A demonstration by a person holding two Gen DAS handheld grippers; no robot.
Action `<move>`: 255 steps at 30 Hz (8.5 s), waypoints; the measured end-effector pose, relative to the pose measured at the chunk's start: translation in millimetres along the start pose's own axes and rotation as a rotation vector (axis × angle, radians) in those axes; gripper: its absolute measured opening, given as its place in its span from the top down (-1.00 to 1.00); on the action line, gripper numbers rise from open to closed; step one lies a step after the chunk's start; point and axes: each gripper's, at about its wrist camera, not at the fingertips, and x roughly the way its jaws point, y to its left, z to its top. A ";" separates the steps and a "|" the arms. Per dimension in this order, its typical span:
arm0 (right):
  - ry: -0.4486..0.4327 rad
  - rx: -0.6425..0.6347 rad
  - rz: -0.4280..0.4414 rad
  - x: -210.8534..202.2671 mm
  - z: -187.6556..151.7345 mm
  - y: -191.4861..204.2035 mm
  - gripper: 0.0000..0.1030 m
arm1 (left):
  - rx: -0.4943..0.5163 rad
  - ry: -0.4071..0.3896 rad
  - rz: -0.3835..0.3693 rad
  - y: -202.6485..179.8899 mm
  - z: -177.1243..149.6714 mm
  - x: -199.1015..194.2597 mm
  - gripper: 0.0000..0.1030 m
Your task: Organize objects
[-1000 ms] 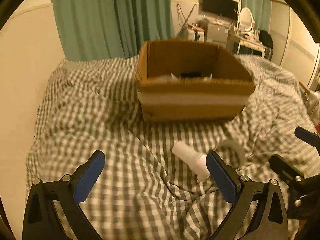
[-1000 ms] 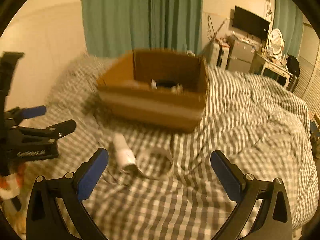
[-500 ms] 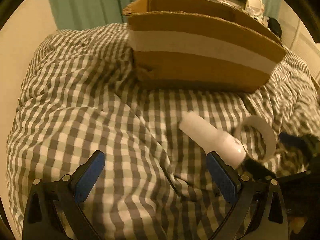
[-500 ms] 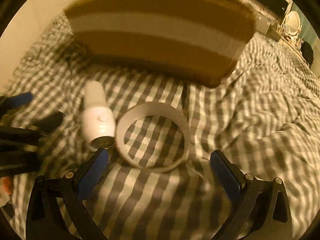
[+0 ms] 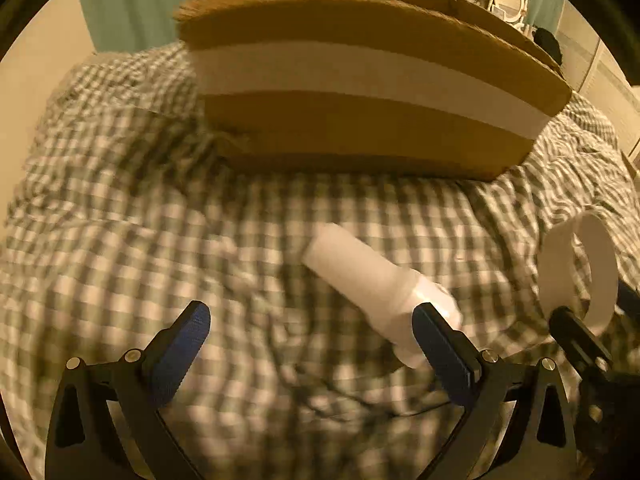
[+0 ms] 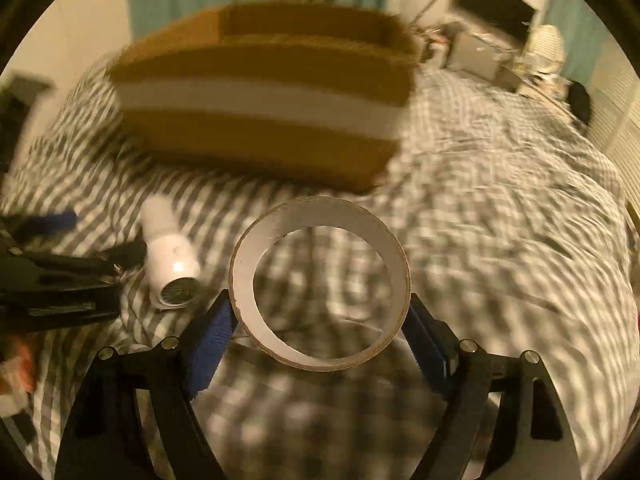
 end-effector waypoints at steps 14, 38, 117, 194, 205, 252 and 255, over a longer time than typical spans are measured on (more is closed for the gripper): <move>0.000 0.125 0.130 6.2 -0.7 -19.2 -0.57 | 0.051 0.073 -0.129 -49.5 5.5 43.2 -0.41; -0.043 0.107 0.006 -44.9 -25.7 15.4 -0.57 | 0.119 -0.072 -0.215 -9.1 -54.6 -68.4 0.08; -0.219 -0.086 -0.008 -9.4 281.3 -19.2 -0.82 | 0.266 -0.296 -0.095 7.6 252.3 -91.2 -0.67; -0.585 0.046 -0.116 -158.5 33.2 20.7 -0.99 | -0.012 -0.638 -0.002 34.5 -27.5 -212.8 -1.00; -0.583 0.026 -0.134 -153.0 28.7 13.8 -0.99 | -0.017 -0.653 0.018 29.0 -25.3 -213.2 -1.00; -0.569 0.000 -0.124 -152.8 24.1 27.2 -0.99 | 0.016 -0.675 0.038 23.3 -30.4 -211.8 -1.00; -0.570 0.002 -0.126 -152.1 24.5 27.1 -0.99 | 0.005 -0.669 0.032 25.0 -30.0 -210.0 -1.00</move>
